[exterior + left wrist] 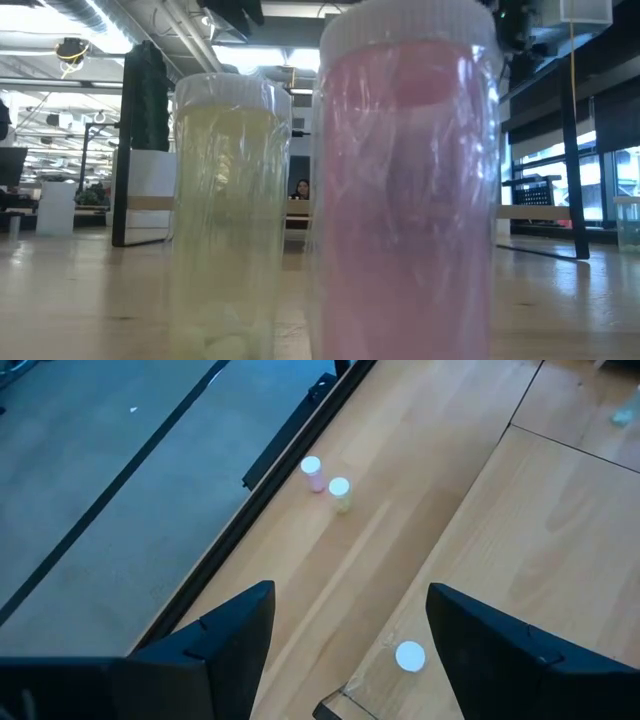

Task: Pick and place medicine bottles onto shelf by color
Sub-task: Put the top white pill bottle on the shelf

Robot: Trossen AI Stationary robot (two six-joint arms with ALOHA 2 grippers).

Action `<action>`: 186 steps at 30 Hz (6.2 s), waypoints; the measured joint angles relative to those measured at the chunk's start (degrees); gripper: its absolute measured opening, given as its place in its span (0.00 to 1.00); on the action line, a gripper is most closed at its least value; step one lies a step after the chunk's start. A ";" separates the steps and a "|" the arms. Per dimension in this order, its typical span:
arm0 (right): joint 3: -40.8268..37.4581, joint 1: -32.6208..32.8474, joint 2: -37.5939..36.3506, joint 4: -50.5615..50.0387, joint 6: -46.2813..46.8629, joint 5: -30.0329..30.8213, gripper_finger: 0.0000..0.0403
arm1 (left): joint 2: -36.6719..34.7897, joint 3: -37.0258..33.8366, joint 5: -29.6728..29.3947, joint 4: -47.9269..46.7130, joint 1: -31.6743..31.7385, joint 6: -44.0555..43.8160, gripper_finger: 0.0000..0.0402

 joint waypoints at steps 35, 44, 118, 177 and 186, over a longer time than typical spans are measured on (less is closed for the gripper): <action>-17.36 -18.20 15.34 24.86 -2.25 -6.18 0.68 | 0.00 0.00 0.02 0.02 -0.04 -0.22 0.64; -21.76 -19.27 15.32 29.83 -1.24 -6.32 0.68 | 0.01 0.00 0.02 0.04 -0.02 -0.22 0.64; -24.99 -19.42 23.78 36.13 -3.16 -4.44 0.37 | 0.02 0.00 0.17 0.02 -0.20 -1.54 0.64; -19.50 -20.71 23.73 35.12 -8.20 -4.92 0.50 | 0.02 0.00 0.17 0.02 -0.20 -2.75 0.64; -19.50 -20.71 23.73 36.08 -8.93 -4.90 0.50 | 0.02 0.00 0.17 0.02 -0.18 -2.73 0.64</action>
